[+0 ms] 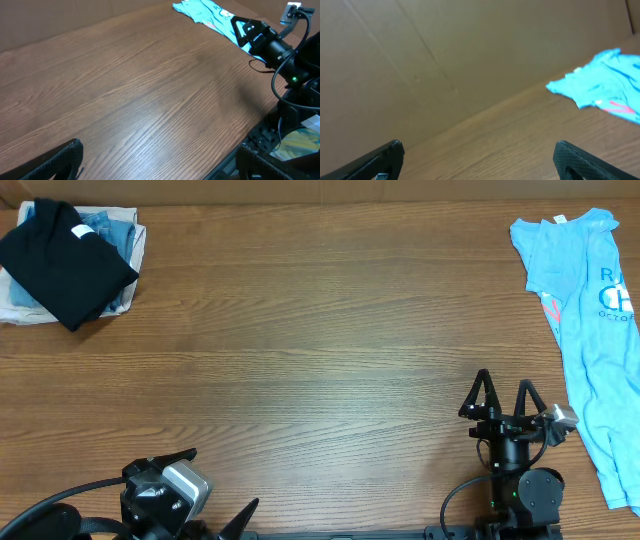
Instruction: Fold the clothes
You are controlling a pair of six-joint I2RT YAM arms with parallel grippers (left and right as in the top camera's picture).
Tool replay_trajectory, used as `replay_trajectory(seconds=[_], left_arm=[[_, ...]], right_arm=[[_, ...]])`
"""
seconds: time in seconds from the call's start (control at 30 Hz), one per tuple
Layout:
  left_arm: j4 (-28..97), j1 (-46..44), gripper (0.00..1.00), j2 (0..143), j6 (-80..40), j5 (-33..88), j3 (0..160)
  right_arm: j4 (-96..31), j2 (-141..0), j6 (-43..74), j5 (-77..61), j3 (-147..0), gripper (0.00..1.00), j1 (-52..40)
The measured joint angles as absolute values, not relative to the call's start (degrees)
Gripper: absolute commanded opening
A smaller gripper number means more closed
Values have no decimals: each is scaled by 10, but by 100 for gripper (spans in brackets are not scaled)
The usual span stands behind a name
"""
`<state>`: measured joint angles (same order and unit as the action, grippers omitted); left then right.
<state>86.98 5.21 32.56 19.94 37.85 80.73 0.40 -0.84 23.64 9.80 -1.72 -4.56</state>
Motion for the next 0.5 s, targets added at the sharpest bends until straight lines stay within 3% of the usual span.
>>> replay_trajectory(seconds=[0.27, 0.5], left_arm=[[870, 52, 100, 326, 199, 378, 807], [870, 52, 100, 326, 199, 378, 807]], right_arm=[[-36, -8, 215, 43, -11, 100, 34], [-46, -8, 209, 39, -11, 100, 43]])
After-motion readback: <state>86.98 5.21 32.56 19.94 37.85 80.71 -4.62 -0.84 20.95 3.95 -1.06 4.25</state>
